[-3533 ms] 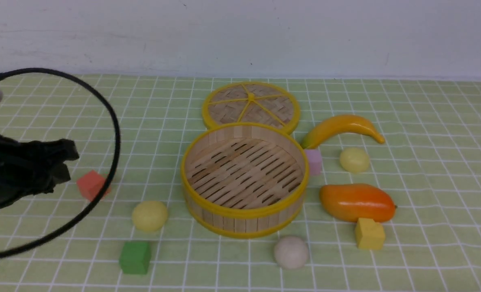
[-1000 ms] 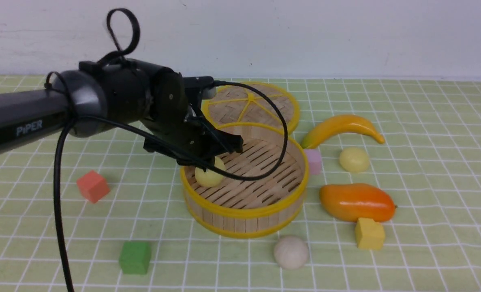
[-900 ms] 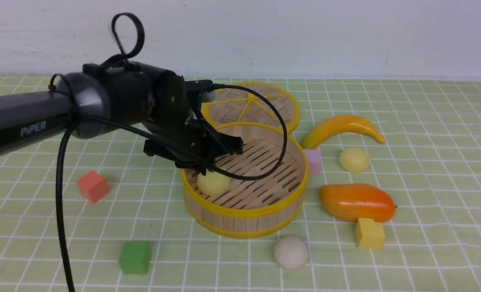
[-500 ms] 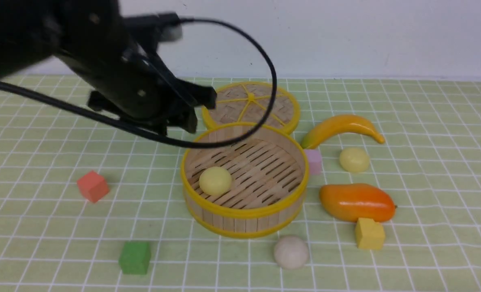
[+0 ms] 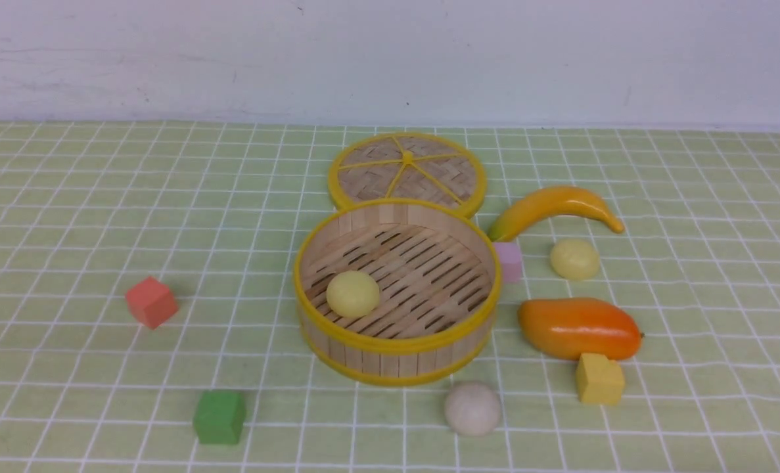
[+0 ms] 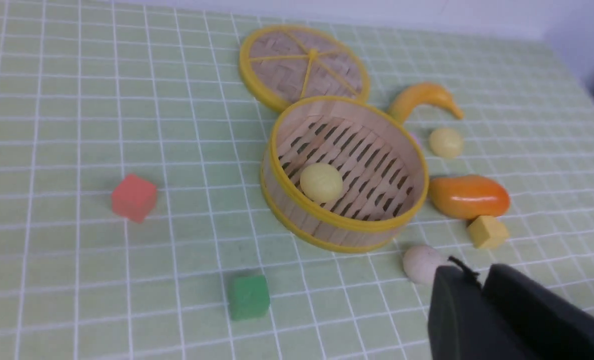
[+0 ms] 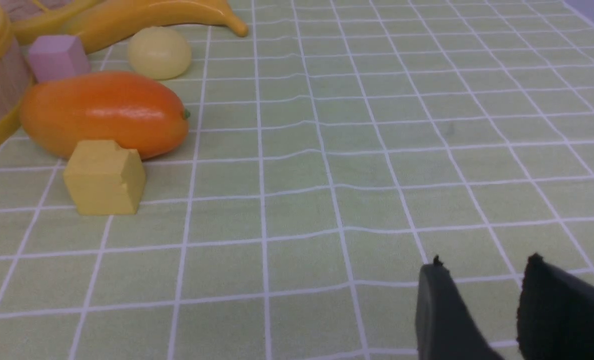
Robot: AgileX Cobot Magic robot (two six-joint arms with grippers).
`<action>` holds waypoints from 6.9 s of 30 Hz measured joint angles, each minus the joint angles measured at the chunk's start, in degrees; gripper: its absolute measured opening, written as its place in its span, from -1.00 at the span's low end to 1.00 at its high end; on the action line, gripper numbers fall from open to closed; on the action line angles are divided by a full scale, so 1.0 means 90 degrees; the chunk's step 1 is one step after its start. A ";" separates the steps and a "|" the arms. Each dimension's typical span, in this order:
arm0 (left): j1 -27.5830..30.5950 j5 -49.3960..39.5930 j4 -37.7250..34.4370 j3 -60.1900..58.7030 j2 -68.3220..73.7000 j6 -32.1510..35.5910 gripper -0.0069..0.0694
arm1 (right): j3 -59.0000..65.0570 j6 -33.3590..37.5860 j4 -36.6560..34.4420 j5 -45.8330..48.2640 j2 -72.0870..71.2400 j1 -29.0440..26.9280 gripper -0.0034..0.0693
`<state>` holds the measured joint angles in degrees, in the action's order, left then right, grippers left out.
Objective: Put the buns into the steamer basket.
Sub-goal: Use the right arm to grab a steamed stuffed bun, then use the right arm to put the steamed stuffed bun into the steamer
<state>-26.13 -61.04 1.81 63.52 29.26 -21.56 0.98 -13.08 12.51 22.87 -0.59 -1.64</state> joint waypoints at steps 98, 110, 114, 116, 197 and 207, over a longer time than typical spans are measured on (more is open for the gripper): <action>0.1960 0.4307 0.0447 -0.7251 -0.3315 0.0053 -0.77 | -0.0133 -0.1729 0.0581 -0.6354 0.0000 0.0000 -0.25; 0.1960 0.4307 0.0447 -0.7251 -0.3315 0.0053 -0.76 | -0.4537 -0.3454 0.0630 -0.2030 0.1973 0.0000 -0.25; 0.1960 0.4307 0.0447 -0.7251 -0.3315 0.0053 -0.74 | -0.5197 -0.2995 0.0662 -0.0460 0.3195 0.0000 -0.25; 0.1960 0.4307 0.0447 -0.7251 -0.3315 0.0053 -0.74 | -0.5227 -0.2713 0.0632 0.0150 0.3677 0.0000 -0.25; 0.1960 0.4302 0.0447 -0.7251 -0.3315 0.0053 -0.60 | -0.9951 0.1778 -0.2954 0.1523 1.1981 0.3668 -0.89; 0.1960 0.4302 0.0447 -0.7251 -0.3315 0.0053 -0.59 | -0.9951 0.1723 -0.2747 0.1335 1.2918 0.3668 -0.72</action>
<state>-8.50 -22.32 5.83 -1.74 -0.57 -21.08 -88.58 2.43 -12.22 34.89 115.67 31.37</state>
